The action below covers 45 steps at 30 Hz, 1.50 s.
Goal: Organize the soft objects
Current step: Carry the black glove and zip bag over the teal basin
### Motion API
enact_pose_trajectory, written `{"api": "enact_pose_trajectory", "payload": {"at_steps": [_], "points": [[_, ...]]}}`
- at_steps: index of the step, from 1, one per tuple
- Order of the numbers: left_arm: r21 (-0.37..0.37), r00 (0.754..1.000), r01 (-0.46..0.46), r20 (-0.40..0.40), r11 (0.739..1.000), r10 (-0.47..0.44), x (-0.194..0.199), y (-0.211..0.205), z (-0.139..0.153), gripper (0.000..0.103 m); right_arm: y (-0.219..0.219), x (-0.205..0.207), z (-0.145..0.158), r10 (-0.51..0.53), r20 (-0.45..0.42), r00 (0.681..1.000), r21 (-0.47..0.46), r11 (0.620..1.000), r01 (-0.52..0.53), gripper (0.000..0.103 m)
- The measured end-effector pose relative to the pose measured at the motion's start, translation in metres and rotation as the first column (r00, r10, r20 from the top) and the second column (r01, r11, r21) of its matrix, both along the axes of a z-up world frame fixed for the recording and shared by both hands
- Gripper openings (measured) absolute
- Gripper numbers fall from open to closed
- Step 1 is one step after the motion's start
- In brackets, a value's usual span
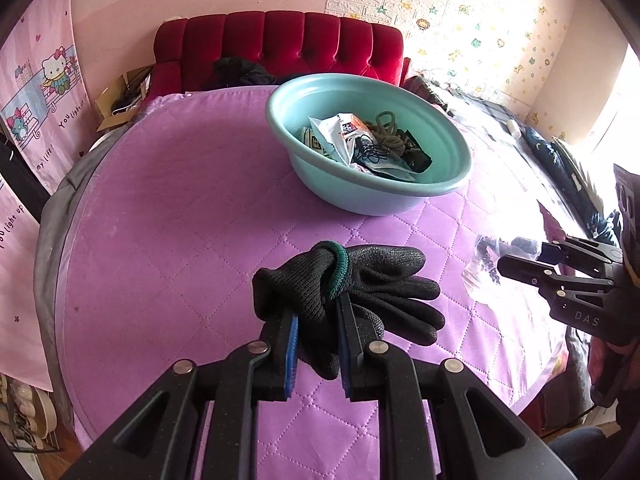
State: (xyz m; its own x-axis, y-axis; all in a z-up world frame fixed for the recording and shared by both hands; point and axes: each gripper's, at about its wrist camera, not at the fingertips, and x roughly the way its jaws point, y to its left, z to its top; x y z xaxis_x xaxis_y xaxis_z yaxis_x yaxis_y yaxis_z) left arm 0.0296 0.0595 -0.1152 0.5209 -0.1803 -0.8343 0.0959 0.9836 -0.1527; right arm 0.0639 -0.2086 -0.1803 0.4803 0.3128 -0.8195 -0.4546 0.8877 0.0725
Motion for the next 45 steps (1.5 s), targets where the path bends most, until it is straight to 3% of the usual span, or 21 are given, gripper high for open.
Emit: {"api": "enact_pose_trajectory", "payload": {"at_steps": [11, 23, 45], "points": [[-0.012, 0.997, 0.054, 0.058, 0.998, -0.053, 0.002, -0.016, 0.033, 0.018, -0.004, 0.008, 0.031, 0.014, 0.029, 0.999, -0.003, 1.0, -0.014, 0.04], [0.0, 0.986, 0.106, 0.131, 0.994, -0.105, 0.037, -0.028, 0.064, 0.018, -0.014, 0.045, 0.075, -0.049, 0.056, 0.997, 0.034, 0.998, 0.047, 0.04], [0.008, 0.982, 0.131, 0.139, 0.991, -0.131, 0.136, -0.03, 0.061, 0.018, 0.002, 0.151, 0.098, -0.091, 0.061, 0.994, 0.063, 0.994, 0.087, 0.04]]}}
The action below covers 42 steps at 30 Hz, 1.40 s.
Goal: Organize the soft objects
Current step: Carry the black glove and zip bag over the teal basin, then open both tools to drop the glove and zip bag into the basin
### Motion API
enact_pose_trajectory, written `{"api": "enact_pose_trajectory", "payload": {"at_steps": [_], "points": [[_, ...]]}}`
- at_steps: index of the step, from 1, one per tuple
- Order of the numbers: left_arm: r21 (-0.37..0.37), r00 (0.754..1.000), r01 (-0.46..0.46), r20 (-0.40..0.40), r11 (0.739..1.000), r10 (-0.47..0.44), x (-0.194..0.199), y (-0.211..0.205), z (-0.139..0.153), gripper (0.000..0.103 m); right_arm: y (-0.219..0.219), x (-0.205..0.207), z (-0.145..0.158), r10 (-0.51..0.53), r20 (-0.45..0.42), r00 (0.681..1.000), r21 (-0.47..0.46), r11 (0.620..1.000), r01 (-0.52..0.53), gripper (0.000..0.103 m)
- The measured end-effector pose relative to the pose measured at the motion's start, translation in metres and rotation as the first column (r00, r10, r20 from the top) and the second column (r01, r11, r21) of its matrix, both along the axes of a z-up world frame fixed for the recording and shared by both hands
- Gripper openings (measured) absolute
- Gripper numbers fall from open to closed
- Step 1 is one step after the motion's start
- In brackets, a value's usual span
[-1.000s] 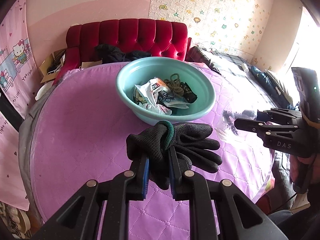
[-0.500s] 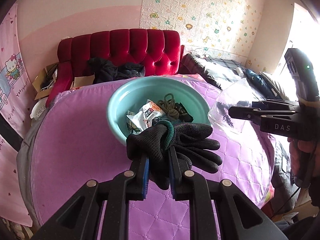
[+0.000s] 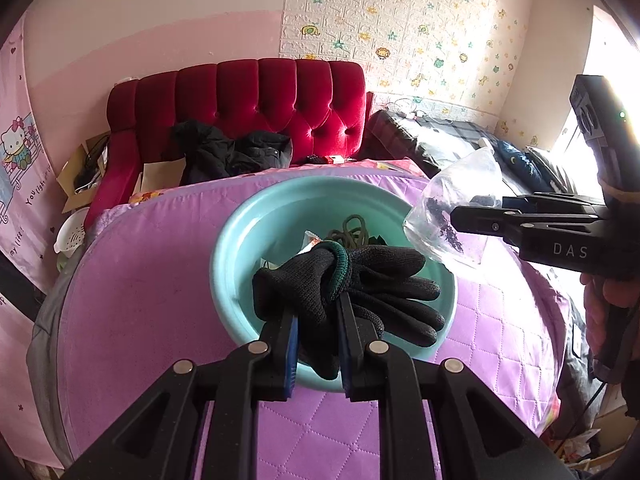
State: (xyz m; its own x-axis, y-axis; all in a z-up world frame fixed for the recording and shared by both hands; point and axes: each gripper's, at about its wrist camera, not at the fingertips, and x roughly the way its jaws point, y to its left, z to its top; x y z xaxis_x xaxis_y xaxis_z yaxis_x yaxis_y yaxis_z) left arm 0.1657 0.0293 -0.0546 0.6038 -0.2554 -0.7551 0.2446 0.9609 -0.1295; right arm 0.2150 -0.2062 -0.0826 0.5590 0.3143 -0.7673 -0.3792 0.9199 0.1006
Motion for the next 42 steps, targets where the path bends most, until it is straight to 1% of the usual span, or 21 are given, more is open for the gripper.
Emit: {"api": "enact_pose_trajectory", "payload": {"at_steps": [7, 11, 20, 24, 33, 41, 42], "points": [[0.015, 1.0, 0.009, -0.003, 1.0, -0.009, 0.028, -0.004, -0.011, 0.018, 0.01, 0.036, -0.012, -0.02, -0.026, 0.999, 0.004, 1.0, 0.02, 0.04], [0.012, 1.0, 0.006, -0.022, 1.0, -0.006, 0.044, -0.006, -0.022, 0.018, 0.017, 0.057, -0.021, -0.034, -0.042, 0.999, 0.013, 0.999, 0.035, 0.04], [0.047, 0.998, 0.01, -0.059, 0.999, -0.007, 0.073, -0.013, -0.048, 0.018, 0.031, 0.094, -0.052, -0.067, -0.083, 0.994, -0.004, 0.998, 0.067, 0.04], [0.063, 0.997, 0.017, -0.071, 0.998, -0.013, 0.079, -0.016, -0.056, 0.018, 0.036, 0.104, -0.064, -0.077, -0.097, 0.992, -0.013, 0.997, 0.076, 0.04], [0.084, 0.996, 0.025, -0.089, 0.996, -0.017, 0.092, -0.019, -0.065, 0.018, 0.039, 0.12, -0.085, -0.097, -0.128, 0.987, -0.042, 0.995, 0.092, 0.04], [0.102, 0.996, 0.027, -0.09, 0.994, -0.017, 0.093, -0.019, -0.063, 0.021, 0.039, 0.117, -0.083, -0.095, -0.116, 0.989, -0.043, 0.995, 0.09, 0.043], [0.103, 0.996, 0.026, -0.089, 0.994, -0.017, 0.093, -0.019, -0.062, 0.021, 0.039, 0.117, -0.081, -0.095, -0.113, 0.989, -0.039, 0.995, 0.091, 0.045]]}}
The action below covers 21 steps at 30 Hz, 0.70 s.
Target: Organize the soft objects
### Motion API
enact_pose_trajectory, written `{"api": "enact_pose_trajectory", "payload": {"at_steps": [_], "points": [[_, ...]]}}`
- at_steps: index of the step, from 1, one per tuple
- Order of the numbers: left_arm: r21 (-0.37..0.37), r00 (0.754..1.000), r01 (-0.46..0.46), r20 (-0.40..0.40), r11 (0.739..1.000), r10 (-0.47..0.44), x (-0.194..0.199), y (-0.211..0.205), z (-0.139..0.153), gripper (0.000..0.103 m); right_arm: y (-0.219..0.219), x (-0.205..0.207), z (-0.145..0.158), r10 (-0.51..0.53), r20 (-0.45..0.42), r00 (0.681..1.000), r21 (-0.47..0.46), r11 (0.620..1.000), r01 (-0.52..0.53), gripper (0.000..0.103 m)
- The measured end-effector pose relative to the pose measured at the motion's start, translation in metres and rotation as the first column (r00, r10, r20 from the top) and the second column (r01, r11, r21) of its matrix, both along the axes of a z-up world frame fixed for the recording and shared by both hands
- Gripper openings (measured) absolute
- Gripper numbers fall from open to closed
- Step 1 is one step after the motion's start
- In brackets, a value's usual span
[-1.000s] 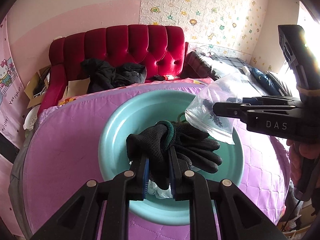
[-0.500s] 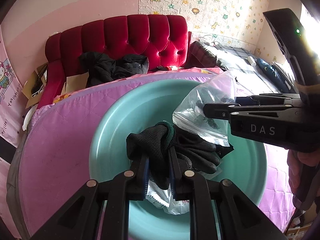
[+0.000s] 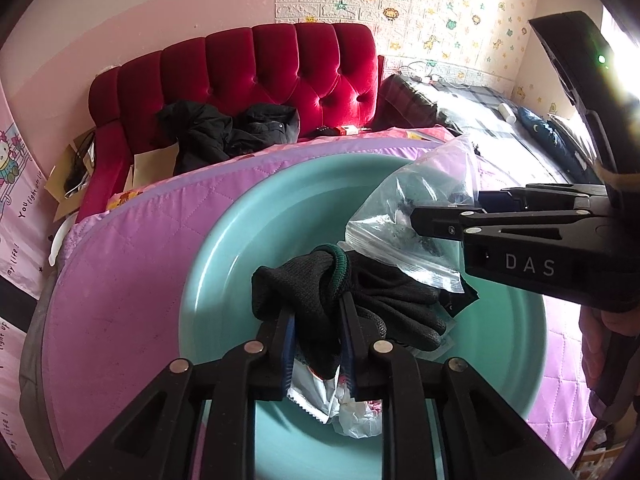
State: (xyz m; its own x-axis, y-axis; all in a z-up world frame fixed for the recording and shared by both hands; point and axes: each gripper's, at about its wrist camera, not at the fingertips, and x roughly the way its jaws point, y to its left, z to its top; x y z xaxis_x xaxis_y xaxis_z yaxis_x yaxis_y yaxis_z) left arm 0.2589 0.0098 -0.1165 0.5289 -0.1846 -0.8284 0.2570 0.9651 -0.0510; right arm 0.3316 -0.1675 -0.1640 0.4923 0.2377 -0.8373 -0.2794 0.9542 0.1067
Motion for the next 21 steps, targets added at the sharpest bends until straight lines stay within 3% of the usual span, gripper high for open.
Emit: {"api": "enact_pose_trajectory", "payload": {"at_steps": [1, 3, 4, 5, 7, 13, 21], "points": [[0.002, 1.0, -0.002, 0.001, 1.0, 0.002, 0.0, 0.0, 0.0, 0.021, -0.001, 0.0, 0.001, -0.003, 0.003, 1.0, 0.005, 1.0, 0.003, 0.048], [0.014, 1.0, -0.011, 0.007, 1.0, 0.01, 0.0, -0.001, 0.001, 0.035, -0.001, -0.001, 0.004, -0.006, 0.009, 1.0, 0.008, 1.0, 0.006, 0.058], [0.022, 1.0, -0.016, 0.012, 1.0, 0.016, -0.001, -0.001, 0.002, 0.051, -0.001, -0.002, 0.006, -0.005, 0.011, 1.0, 0.011, 1.0, 0.005, 0.064], [0.029, 1.0, -0.022, 0.017, 0.999, 0.021, -0.001, -0.001, 0.003, 0.073, -0.001, -0.002, 0.007, -0.005, 0.013, 1.0, 0.008, 1.0, 0.005, 0.076], [0.046, 0.999, -0.044, 0.032, 0.998, 0.042, -0.002, 0.0, 0.005, 0.1, 0.0, -0.005, 0.011, -0.003, 0.024, 1.0, 0.001, 1.0, 0.003, 0.1], [0.043, 0.994, -0.11, 0.032, 0.993, 0.108, -0.006, 0.009, 0.004, 0.103, -0.001, -0.012, 0.02, -0.009, 0.044, 0.999, -0.015, 1.0, 0.01, 0.103], [0.076, 0.992, -0.122, 0.043, 0.99, 0.119, -0.027, 0.01, 0.015, 0.103, -0.005, -0.033, 0.031, 0.009, 0.064, 0.998, -0.021, 1.0, -0.008, 0.103]]}}
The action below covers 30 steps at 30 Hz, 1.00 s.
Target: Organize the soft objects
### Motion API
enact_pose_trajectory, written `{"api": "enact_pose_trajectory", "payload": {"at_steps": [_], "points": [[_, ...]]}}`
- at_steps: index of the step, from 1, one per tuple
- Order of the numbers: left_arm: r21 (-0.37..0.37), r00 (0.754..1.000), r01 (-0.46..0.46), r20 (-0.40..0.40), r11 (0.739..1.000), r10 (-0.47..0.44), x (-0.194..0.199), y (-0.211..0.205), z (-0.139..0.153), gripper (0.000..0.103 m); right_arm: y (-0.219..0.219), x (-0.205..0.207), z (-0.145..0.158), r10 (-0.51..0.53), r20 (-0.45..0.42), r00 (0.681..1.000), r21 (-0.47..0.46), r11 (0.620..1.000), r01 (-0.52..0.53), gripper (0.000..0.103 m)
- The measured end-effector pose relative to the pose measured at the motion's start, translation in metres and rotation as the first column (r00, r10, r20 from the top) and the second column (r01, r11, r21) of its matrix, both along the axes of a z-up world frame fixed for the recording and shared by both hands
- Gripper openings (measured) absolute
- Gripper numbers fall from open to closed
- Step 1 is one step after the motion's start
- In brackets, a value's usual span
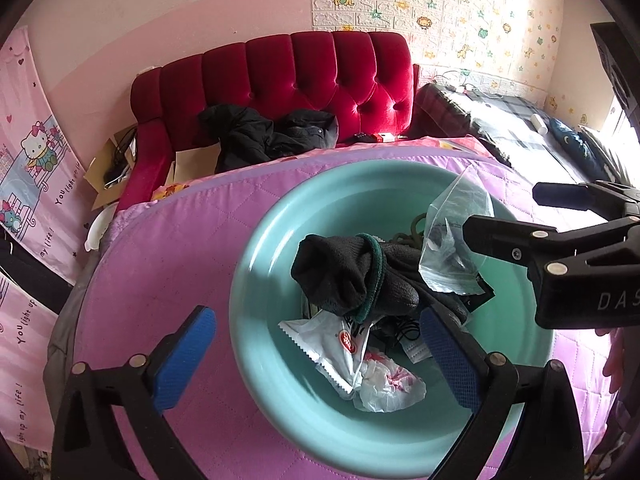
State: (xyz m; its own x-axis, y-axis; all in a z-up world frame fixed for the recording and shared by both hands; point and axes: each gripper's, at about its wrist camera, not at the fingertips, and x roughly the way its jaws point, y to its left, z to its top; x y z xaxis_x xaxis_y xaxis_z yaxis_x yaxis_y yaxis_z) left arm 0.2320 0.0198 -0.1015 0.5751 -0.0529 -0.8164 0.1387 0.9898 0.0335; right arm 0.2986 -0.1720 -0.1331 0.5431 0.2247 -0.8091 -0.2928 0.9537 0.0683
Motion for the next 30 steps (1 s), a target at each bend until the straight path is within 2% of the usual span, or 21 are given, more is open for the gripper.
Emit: {"api": "enact_pose_trajectory", "payload": {"at_steps": [8, 30], "points": [[0.05, 0.999, -0.023, 0.031, 0.998, 0.022, -0.028, -0.005, 0.017, 0.103, -0.01, -0.031, 0.014, -0.007, 0.005, 1.0, 0.004, 1.0, 0.007, 0.103], [0.065, 0.995, -0.08, 0.065, 0.995, 0.076, -0.103, -0.018, 0.046, 0.103, -0.037, -0.126, 0.048, -0.019, 0.044, 0.999, 0.001, 1.0, 0.019, 0.103]]}}
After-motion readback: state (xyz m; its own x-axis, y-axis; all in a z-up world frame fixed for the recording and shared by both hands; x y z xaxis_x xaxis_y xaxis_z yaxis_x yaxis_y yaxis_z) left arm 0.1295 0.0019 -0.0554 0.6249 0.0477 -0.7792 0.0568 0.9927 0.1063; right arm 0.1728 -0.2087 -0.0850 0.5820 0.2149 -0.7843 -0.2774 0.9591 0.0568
